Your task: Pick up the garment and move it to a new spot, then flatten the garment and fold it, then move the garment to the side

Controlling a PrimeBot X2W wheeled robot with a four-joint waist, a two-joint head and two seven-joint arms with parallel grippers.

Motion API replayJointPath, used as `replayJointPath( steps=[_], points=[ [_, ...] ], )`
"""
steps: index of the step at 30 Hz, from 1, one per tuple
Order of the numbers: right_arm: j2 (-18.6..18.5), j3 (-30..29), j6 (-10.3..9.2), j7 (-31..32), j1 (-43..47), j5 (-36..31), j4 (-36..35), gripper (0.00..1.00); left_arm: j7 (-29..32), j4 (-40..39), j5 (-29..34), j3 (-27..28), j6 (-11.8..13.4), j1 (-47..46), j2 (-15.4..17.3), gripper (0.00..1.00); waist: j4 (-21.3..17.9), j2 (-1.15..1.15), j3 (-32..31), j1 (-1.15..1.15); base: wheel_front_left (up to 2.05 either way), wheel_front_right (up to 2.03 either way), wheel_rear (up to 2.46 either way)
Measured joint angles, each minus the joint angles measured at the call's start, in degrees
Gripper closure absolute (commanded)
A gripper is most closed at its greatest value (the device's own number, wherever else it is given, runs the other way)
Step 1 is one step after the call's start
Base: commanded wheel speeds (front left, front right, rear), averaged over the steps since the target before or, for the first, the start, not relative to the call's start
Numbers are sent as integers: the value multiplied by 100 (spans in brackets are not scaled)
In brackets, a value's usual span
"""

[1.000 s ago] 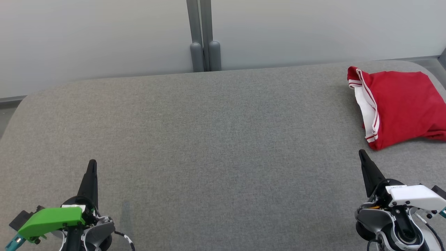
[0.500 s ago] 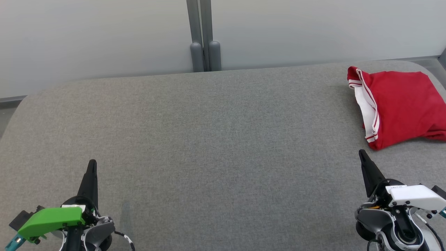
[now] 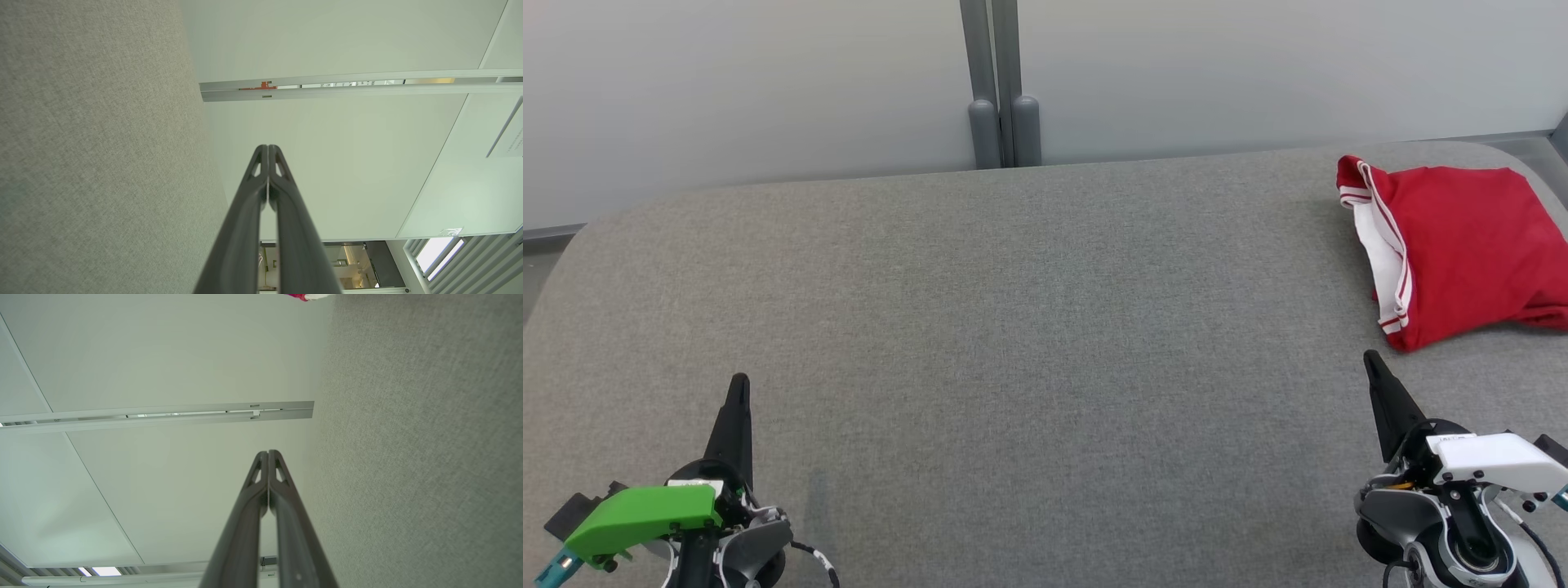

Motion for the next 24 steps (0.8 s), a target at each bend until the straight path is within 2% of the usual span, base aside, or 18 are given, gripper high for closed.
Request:
replayJointPath(
  steps=[24],
  points=[
    [0, 0, 0, 0, 0, 0, 0, 100, 0, 0, 0, 0, 0, 0, 0, 100, 0, 0, 0, 0, 0, 0, 0]
  ],
)
